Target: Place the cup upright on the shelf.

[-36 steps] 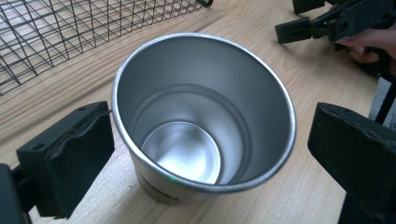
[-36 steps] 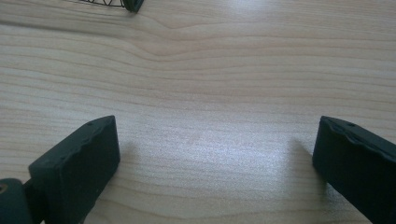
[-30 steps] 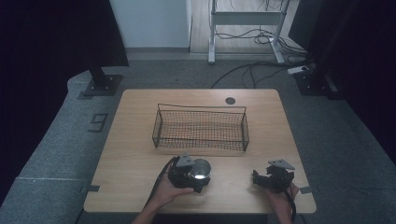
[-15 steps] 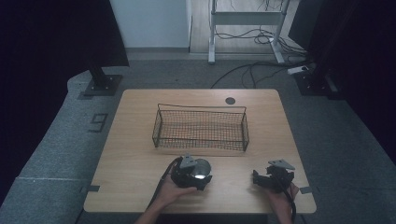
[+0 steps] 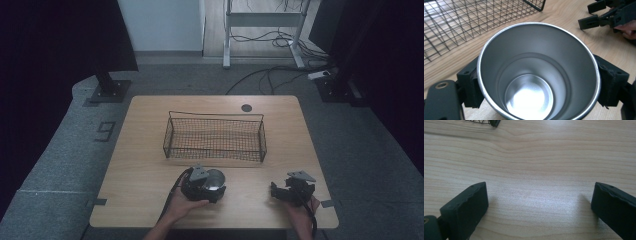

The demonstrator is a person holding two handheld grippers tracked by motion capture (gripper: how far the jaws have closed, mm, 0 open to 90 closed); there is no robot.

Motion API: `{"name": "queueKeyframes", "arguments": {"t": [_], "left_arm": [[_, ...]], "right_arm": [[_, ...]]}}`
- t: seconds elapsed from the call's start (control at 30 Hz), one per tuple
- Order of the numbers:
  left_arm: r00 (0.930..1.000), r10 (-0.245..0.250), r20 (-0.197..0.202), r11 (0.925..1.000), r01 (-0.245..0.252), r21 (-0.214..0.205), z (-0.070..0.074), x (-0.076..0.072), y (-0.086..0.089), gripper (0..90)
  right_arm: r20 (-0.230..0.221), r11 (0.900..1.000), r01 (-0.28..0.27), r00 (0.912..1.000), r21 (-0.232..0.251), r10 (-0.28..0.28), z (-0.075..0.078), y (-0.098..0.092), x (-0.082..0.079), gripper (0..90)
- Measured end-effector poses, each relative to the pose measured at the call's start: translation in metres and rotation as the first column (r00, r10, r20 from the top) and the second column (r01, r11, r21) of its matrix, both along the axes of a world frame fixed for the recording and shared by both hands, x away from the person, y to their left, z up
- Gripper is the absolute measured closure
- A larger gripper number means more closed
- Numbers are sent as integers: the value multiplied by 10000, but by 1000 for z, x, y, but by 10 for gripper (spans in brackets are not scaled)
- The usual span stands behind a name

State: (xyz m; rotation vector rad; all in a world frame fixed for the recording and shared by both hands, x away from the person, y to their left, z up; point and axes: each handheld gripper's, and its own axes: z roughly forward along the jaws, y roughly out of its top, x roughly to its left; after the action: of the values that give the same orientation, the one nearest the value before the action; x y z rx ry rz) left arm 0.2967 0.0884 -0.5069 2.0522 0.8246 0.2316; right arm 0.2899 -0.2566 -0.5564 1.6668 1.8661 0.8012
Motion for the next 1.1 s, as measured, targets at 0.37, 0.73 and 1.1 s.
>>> {"name": "queueKeyframes", "arguments": {"t": [0.37,0.73,1.1], "left_arm": [[9998,132,132,9990,-127,-434,13,1,15,150],[9993,317,216,9972,-301,-686,21,3,28,151],[9986,353,384,9944,-312,-1007,31,2,39,152]], "right_arm": [[17,10000,21,10000,-4,-21,0,0,0,14],[18,10000,23,10000,-5,-23,0,0,0,14],[18,10000,22,10000,-5,-22,0,0,0,14]]}}
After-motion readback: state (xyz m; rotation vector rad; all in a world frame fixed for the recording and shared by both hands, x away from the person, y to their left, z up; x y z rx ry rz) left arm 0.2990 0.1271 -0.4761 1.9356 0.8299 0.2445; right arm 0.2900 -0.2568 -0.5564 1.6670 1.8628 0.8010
